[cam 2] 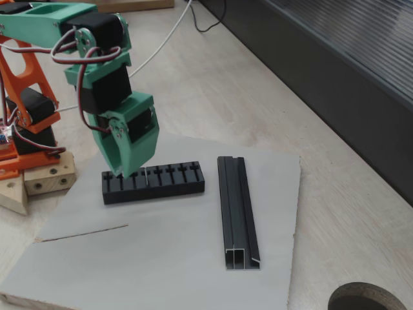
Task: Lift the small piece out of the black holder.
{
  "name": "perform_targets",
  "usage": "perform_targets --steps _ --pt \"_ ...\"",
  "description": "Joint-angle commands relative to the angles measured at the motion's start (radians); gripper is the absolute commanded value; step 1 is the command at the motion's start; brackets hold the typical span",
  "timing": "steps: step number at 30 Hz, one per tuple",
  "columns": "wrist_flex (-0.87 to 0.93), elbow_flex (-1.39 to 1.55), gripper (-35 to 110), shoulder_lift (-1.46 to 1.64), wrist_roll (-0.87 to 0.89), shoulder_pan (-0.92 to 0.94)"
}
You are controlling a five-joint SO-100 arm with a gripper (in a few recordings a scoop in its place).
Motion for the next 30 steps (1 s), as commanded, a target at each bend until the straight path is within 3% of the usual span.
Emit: perform_targets --steps 1,22,30 --pt "-0.011 -0.009 13 0.029 -0.008 0.000" --pt "0.003 0.003 14 0.031 -0.015 -0.002" --pt "-0.006 -0.008 14 0.032 -0.410 -0.003"
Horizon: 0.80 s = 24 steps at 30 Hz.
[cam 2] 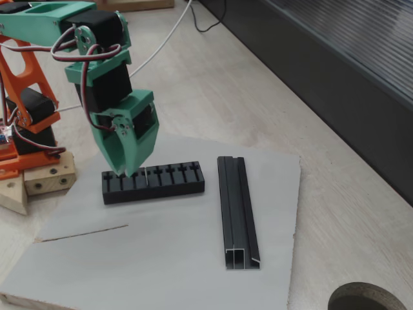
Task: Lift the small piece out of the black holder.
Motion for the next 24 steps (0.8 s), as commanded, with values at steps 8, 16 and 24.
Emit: perform_targets --steps 8,16,24 --pt "-0.008 0.002 14 0.032 -0.333 0.002" --pt "-0.006 0.002 14 0.032 -0.322 0.002" --pt "-0.008 0.002 14 0.031 -0.331 0.002"
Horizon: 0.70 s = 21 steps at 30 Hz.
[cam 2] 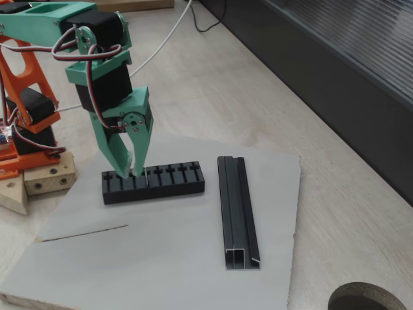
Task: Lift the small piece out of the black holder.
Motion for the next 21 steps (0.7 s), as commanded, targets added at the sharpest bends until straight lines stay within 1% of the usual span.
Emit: perform_targets --steps 1,16,18,21 --pt "-0.008 0.000 14 0.032 0.008 0.002" --pt "-0.011 -0.011 14 0.028 0.005 0.000" --pt "-0.011 -0.011 14 0.023 0.003 -0.025" --pt "-0.012 -0.011 14 0.018 0.003 -0.114"
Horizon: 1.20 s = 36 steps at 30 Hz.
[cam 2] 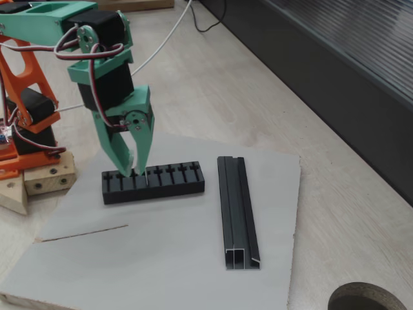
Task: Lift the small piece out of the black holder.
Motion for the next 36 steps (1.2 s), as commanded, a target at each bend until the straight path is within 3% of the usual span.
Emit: perform_targets --steps 1,36 --pt "-0.012 -0.011 14 0.020 0.009 -0.098" --pt "0.005 -0.011 14 -0.066 0.009 -0.129"
